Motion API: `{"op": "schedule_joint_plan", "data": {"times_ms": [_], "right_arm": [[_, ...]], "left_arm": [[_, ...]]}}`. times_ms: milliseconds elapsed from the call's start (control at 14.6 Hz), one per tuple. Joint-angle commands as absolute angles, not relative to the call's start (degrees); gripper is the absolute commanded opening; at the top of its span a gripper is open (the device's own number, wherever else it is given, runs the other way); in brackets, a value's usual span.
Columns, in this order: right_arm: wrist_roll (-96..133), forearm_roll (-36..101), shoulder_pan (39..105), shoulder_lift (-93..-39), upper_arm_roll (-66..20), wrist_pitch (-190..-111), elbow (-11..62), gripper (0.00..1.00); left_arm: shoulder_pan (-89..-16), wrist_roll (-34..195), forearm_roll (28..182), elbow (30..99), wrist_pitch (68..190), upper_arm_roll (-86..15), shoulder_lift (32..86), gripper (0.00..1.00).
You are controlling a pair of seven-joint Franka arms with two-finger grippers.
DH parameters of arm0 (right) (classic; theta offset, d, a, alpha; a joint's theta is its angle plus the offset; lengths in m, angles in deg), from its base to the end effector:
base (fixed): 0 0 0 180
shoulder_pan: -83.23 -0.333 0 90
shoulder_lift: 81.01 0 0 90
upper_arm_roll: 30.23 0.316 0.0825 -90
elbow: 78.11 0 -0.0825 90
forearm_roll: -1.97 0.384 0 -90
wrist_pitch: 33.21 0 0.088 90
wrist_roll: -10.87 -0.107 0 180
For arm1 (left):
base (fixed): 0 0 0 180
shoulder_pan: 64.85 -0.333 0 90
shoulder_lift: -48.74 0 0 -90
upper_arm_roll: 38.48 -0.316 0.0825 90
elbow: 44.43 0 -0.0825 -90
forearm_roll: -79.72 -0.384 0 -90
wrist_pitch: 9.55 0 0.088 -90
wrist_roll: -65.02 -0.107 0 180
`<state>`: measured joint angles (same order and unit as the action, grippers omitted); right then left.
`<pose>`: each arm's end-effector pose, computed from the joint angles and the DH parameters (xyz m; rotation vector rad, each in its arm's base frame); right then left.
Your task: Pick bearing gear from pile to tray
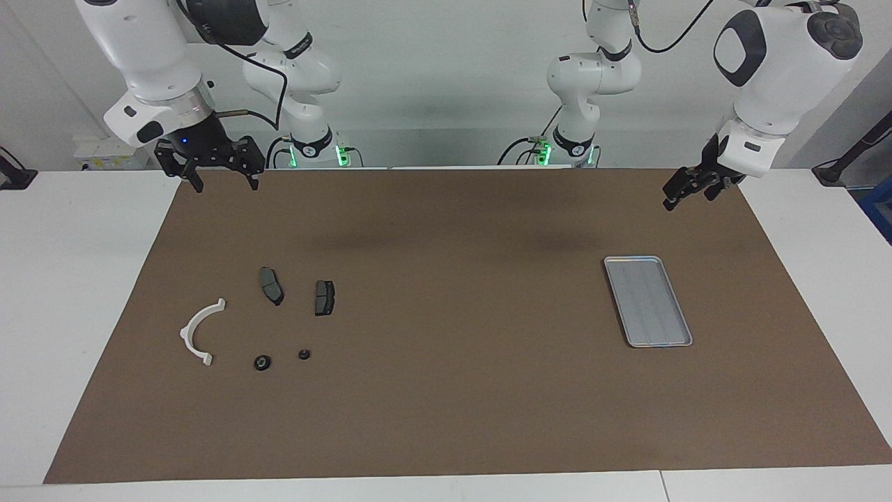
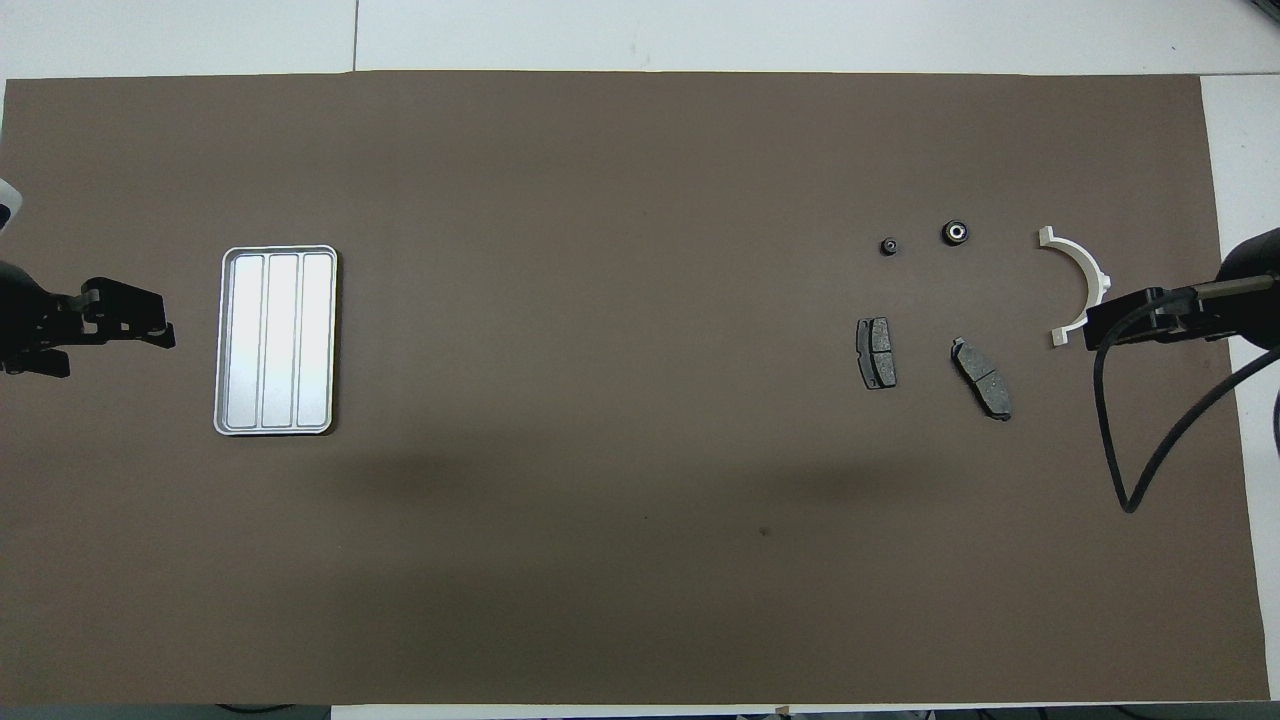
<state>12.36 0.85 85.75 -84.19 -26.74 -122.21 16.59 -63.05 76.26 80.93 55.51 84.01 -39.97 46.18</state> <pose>0.5341 0.0078 0.6146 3.1174 0.0668 -0.0689 0.5404 -0.0048 0.5723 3.1099 0.3006 -0.1072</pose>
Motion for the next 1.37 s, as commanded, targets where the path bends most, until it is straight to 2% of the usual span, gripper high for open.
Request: {"op": "schedule_joint_plan", "data": {"times_ms": [0, 1025, 1299], "right_arm": [[13.15, 0.92, 85.87, -84.97, -26.63, -123.04, 17.52, 1.0], [15.79, 1.71, 86.48, -85.58, -27.07, -122.77, 17.78, 1.0], [16.23, 1.01, 86.14, -85.67, -27.16, -125.83, 19.79, 1.0]], "left_arm": [[-63.27, 76.0, 80.69, 55.41, 83.18, -39.89, 45.4, 1.0], [-63.27, 76.0, 80.69, 55.41, 83.18, -39.89, 45.4, 1.0], [-63.27, 76.0, 80.69, 55.33, 83.18, -39.89, 45.4, 1.0]]}}
